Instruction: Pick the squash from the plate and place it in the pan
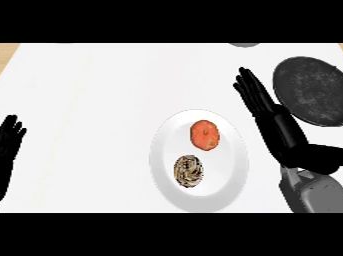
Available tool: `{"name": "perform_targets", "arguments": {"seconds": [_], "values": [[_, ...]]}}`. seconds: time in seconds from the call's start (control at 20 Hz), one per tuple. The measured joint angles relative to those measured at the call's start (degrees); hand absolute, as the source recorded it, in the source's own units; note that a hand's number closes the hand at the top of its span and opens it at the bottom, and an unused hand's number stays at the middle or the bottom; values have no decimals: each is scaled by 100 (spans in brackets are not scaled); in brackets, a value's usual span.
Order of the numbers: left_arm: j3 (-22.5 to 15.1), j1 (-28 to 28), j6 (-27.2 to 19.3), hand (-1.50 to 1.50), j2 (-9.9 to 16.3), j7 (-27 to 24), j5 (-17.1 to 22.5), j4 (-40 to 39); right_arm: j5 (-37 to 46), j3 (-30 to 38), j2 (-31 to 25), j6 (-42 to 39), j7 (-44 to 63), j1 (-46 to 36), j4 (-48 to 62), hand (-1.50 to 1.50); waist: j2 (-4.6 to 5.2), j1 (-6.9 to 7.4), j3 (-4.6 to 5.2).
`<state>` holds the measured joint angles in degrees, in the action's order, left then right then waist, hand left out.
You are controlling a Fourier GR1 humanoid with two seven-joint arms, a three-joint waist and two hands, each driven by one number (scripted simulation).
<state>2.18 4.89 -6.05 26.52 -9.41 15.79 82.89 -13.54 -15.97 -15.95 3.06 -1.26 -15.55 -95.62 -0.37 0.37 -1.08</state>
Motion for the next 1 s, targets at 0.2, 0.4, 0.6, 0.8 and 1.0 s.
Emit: {"name": "perform_targets", "arguments": {"seconds": [0.2,0.4,0.6,0.8,1.0], "values": [[-344,-293,47,0,-255,-46,-104,242,-643,-99,61,-1012,-161,-530,309,150,79,103,55],[-929,-611,164,0,-697,-88,-183,481,-790,-175,-215,-1995,-392,-1129,762,-150,144,192,79],[-1414,-732,38,0,-1132,-52,-384,591,-1119,206,-760,-3298,-1067,-1382,1864,-150,167,201,82],[-1647,-873,-44,0,-1369,12,-512,568,-636,367,-1240,-4236,-1990,-1821,2788,-150,173,240,83],[-1786,-931,-151,0,-1519,64,-653,571,139,294,-1473,-4243,-2552,-2327,3371,-150,155,264,86]]}}
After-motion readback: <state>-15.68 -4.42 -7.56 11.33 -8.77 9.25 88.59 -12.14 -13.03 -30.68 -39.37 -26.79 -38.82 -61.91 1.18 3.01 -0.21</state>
